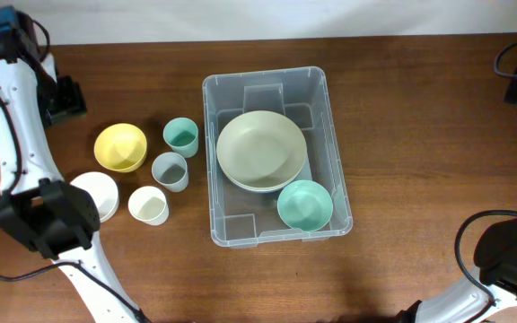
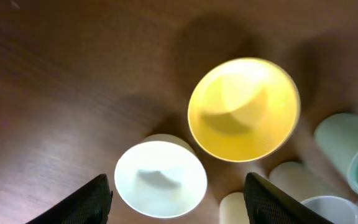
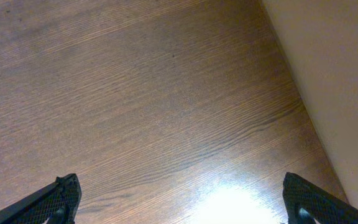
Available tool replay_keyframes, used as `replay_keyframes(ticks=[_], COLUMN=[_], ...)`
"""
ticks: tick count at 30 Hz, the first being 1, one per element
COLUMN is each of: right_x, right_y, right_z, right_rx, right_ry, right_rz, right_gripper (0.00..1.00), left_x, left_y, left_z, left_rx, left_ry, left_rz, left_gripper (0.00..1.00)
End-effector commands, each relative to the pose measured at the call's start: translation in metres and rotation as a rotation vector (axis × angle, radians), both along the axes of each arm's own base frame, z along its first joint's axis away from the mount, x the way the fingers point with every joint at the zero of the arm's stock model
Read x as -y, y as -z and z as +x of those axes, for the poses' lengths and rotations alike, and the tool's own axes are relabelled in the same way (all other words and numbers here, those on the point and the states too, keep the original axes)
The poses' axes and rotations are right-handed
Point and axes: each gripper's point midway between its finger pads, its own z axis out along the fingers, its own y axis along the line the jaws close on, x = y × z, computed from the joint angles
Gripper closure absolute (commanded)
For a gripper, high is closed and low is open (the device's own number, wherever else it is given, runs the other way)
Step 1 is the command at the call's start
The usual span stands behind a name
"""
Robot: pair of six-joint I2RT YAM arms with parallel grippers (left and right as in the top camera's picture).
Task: Pack container
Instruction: 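Move the left gripper to the yellow bowl and grasp its rim, then carry the yellow bowl over and lower it into the bin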
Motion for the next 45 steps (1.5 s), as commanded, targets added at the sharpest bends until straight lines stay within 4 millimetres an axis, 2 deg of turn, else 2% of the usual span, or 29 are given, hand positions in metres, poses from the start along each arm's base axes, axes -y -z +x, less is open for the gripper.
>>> replay_keyframes(ticks=[1,5,8,11,13,16,18,20,21,22,24,26,30,33,34,36,37,39,41,42,45], right_x=[0.002,0.002,0.002,0.002,0.002,0.002,0.002,0.002,0.002,0.002,0.002,0.002,0.002,0.002,0.002,0.002,0.002,0.002,0.002,0.002,0.002], right_y=[-0.005,-0.005,-0.005,-0.005,-0.005,-0.005,-0.005,-0.005,-0.005,-0.005,-0.005,-0.005,-0.005,-0.005,-0.005,-0.005,-0.005,-0.005,-0.005,-0.005,-0.005], right_z=[0.001,0.001,0.001,0.001,0.001,0.001,0.001,0.001,0.001,0.001,0.001,0.001,0.001,0.001,0.001,0.001,0.001,0.001,0.001,0.001,0.001], right_rx=[0.014,0.014,0.014,0.014,0.014,0.014,0.014,0.014,0.014,0.014,0.014,0.014,0.014,0.014,0.014,0.014,0.014,0.014,0.014,0.014,0.014], right_ry=[0.010,0.010,0.010,0.010,0.010,0.010,0.009,0.010,0.010,0.009,0.010,0.010,0.009,0.010,0.010,0.010,0.010,0.009,0.010,0.010,0.010], right_rz=[-0.004,-0.004,-0.004,-0.004,-0.004,-0.004,-0.004,-0.004,-0.004,-0.004,-0.004,-0.004,-0.004,-0.004,-0.004,-0.004,-0.004,-0.004,-0.004,-0.004,-0.004], right_gripper=[0.01,0.01,0.01,0.01,0.01,0.01,0.01,0.01,0.01,0.01,0.01,0.01,0.01,0.01,0.01,0.01,0.01,0.01,0.01,0.01,0.01], left_x=[0.010,0.014,0.013,0.012,0.020,0.024,0.026,0.027,0.027,0.027,0.026,0.025,0.015,0.015,0.016,0.028,0.034,0.053,0.085,0.111,0.171], left_y=[0.053,0.094,0.116,0.133,0.149,0.163,0.170,0.177,0.178,0.178,0.177,0.173,0.139,0.095,0.086,0.043,0.030,0.000,-0.024,-0.034,-0.043], left_z=[0.000,0.003,0.006,0.013,0.021,0.017,0.013,0.009,0.008,0.008,0.010,0.014,0.043,0.063,0.065,0.072,0.072,0.070,0.064,0.060,0.057], left_rx=[-0.081,-0.090,-0.082,-0.048,-0.002,-0.001,-0.014,-0.021,-0.024,-0.025,-0.020,-0.006,0.088,0.154,0.163,0.198,0.208,0.224,0.229,0.229,0.245], left_ry=[0.095,0.135,0.138,0.156,0.211,0.225,0.224,0.224,0.224,0.224,0.224,0.225,0.227,0.244,0.248,0.276,0.287,0.325,0.383,0.433,0.547], left_rz=[-0.075,-0.105,-0.102,-0.094,-0.132,-0.150,-0.155,-0.158,-0.159,-0.157,-0.154,-0.147,-0.100,-0.072,-0.068,-0.055,-0.053,-0.051,-0.067,-0.085,-0.156], left_gripper=[0.30,0.30,0.30,0.31,0.31,0.31,0.36,0.52,0.74,0.87,0.96,0.99,0.99,0.99,0.99,0.99,0.99,0.99,0.99,0.99,0.99])
